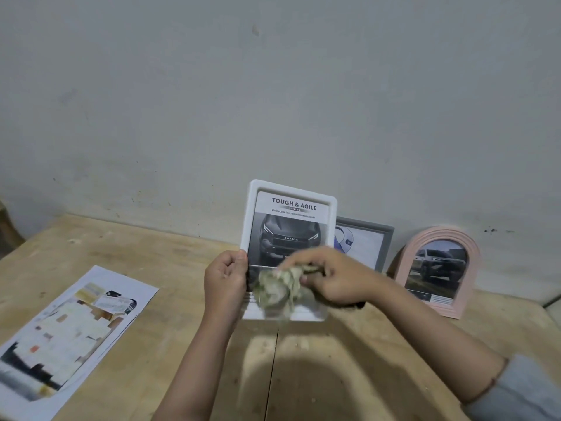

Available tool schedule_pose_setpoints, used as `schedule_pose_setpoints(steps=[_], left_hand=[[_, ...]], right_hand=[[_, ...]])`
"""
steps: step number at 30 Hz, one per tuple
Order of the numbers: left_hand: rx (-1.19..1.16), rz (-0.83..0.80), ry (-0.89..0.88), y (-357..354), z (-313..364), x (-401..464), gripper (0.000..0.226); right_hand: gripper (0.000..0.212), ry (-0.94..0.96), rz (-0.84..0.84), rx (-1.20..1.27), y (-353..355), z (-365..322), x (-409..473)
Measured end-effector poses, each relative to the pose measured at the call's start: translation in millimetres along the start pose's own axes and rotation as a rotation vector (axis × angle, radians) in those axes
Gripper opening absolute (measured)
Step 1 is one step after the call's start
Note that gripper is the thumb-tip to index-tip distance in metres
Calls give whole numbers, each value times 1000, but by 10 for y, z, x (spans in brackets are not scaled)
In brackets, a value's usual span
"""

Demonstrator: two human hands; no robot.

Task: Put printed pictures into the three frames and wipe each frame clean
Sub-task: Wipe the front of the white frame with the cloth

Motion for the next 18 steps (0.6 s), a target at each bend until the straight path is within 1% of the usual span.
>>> schedule_pose_setpoints(steps=[2, 3, 5, 7, 9, 11, 14, 16, 18], left_hand=[[20, -7, -11, 23, 0, -23, 30], [19, -14, -7, 26, 1, -44, 32], [13, -24, 2, 16, 6, -89, 33], [-13, -20, 14, 23, 11, -107, 32], [-27, 14, 13, 73, 18, -88, 30], [4, 60, -12, 146, 24, -60, 28], [17, 113, -19, 227, 10, -29, 29], [26, 165, -16, 249, -10, -33, 30], [11, 221, 8, 271, -32, -22, 26]], right_hand=[[49, 73, 283, -52, 232, -52, 53], [55, 151, 393, -133, 311, -78, 76], [69, 310, 508, -390, 373, -68, 161], [77, 356, 505, -632, 330, 64, 270], [79, 392, 487, -771, 209, 254, 324], [79, 371, 495, -788, 80, 424, 291], [75, 322, 522, -718, -95, 538, 182], [78, 320, 519, -695, -246, 571, 114], [80, 325, 508, -685, -393, 597, 54]])
Point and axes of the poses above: each hand's wrist, its own x-axis towards the middle knuckle, its own y-axis out of the back of the hand, z = x × y, the point moved 4 cm from there along x, towards the middle knuckle, and after that the axes turned 7 degrees about z, right-handed, at the moved point
